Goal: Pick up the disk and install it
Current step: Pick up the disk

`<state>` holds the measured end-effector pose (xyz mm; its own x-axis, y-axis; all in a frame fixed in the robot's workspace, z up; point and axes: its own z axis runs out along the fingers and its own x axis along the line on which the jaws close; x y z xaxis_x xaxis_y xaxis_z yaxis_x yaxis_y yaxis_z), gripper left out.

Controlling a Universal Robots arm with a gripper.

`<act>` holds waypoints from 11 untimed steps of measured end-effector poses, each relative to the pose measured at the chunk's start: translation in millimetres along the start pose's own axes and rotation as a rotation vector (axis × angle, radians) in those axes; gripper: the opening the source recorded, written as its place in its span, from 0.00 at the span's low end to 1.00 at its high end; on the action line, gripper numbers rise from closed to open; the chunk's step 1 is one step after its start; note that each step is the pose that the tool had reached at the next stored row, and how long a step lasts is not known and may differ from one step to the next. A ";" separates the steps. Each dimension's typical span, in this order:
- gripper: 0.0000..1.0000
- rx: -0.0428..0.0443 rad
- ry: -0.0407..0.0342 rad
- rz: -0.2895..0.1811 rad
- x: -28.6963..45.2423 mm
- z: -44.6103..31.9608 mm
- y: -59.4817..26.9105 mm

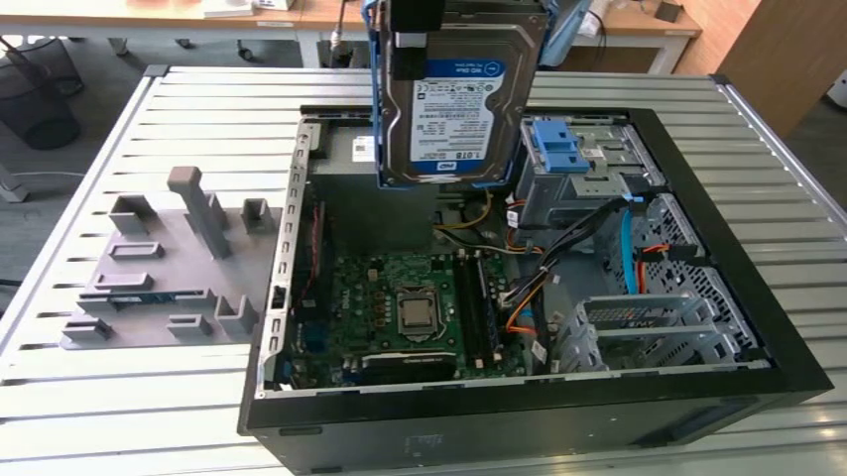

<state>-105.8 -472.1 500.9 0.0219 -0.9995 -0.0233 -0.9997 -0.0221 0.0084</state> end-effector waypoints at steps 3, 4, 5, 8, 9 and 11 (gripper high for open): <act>0.36 0.0000 0.0000 0.000 0.1 -0.1 -4.2; 0.36 0.0000 0.0000 0.000 0.1 -0.1 -5.6; 0.36 0.0000 0.0001 0.000 0.1 -0.1 -7.0; 0.36 0.0000 0.0000 0.000 0.2 -0.1 -11.1; 0.36 0.0000 0.0000 0.000 0.3 -0.1 -12.5; 0.36 -0.0001 0.0001 0.000 0.3 -0.2 -15.1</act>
<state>-90.7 -472.1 501.0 0.0219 -0.9995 -0.0232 -0.9997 -0.0221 0.0085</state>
